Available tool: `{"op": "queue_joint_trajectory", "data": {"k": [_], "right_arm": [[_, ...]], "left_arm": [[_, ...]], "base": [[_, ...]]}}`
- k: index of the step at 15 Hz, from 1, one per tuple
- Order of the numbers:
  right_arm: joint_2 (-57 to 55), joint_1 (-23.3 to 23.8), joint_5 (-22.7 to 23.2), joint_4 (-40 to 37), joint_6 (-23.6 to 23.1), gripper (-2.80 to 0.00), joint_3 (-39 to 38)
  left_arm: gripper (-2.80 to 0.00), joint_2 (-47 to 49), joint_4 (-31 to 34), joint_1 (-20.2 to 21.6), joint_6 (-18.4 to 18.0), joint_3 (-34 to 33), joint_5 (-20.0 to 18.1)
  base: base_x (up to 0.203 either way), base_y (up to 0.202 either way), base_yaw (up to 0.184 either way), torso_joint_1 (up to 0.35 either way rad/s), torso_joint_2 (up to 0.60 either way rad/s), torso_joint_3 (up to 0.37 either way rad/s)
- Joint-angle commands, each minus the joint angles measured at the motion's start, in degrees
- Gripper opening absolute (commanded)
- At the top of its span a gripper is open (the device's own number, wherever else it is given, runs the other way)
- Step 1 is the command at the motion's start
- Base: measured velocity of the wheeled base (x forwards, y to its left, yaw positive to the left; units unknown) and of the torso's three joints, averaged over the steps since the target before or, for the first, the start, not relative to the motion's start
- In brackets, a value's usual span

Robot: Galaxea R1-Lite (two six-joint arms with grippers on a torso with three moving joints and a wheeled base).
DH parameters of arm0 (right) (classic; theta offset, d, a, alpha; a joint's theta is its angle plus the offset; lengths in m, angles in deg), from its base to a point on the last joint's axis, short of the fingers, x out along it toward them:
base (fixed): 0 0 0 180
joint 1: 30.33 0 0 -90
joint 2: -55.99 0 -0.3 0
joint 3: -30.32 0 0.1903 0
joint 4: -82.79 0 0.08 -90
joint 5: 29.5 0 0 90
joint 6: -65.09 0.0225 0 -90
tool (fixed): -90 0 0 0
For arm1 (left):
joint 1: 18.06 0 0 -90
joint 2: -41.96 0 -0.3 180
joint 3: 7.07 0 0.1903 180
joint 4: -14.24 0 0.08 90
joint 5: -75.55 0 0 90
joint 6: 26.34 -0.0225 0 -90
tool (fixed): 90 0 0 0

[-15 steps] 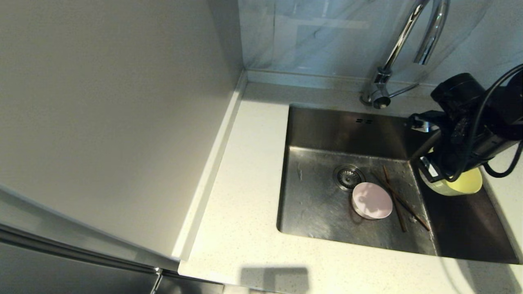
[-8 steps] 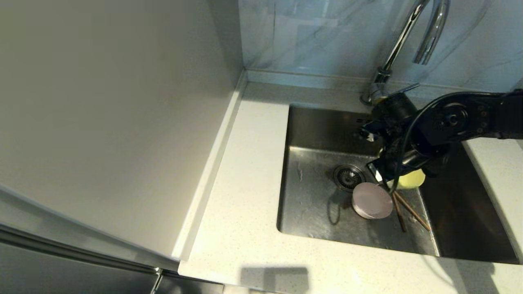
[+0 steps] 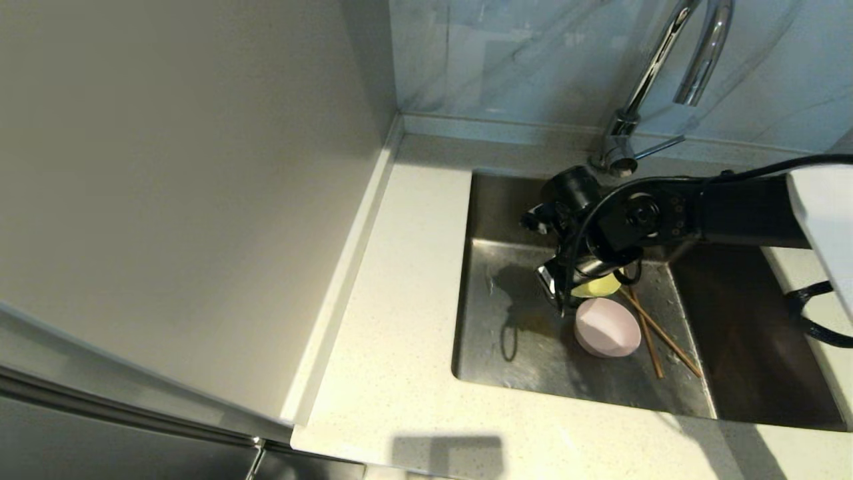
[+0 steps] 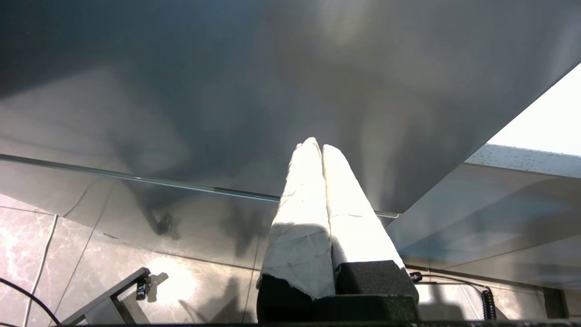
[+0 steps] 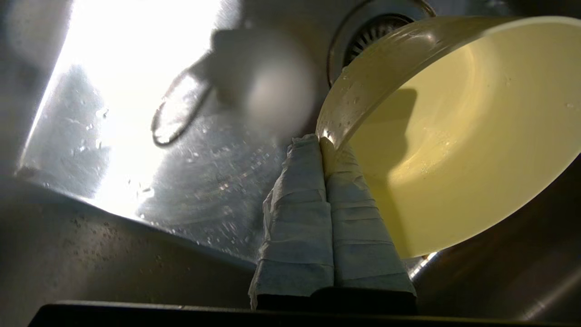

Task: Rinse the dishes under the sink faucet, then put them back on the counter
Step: Put a bowl into the sink

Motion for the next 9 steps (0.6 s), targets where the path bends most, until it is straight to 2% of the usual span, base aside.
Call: {"op": "queue_joint_trajectory", "data": {"k": [1,5,9], "right_arm": [[-3.84,-0.57,-0.30,0.35,0.03,-2.80,1.47],[-6.19,-0.57,-0.41,3.74,0.56,-2.80,1.36],[-8.34,-0.55,-0.41,14.69,0.56,-2.80,0.89]], "left_arm": [[-2.80,-0.18,-0.02,0.02,0.02,0.00,0.00],[-2.80,-0.18,-0.02,0.02,0.02,0.00,0.00],[-2.80,-0.18,-0.02,0.02,0.02,0.00,0.00]], "base": [[0.000,0.000,0.000,0.000,0.00,0.000],[0.000,0.000,0.000,0.000,0.00,0.000],[0.000,0.000,0.000,0.000,0.00,0.000]]}}
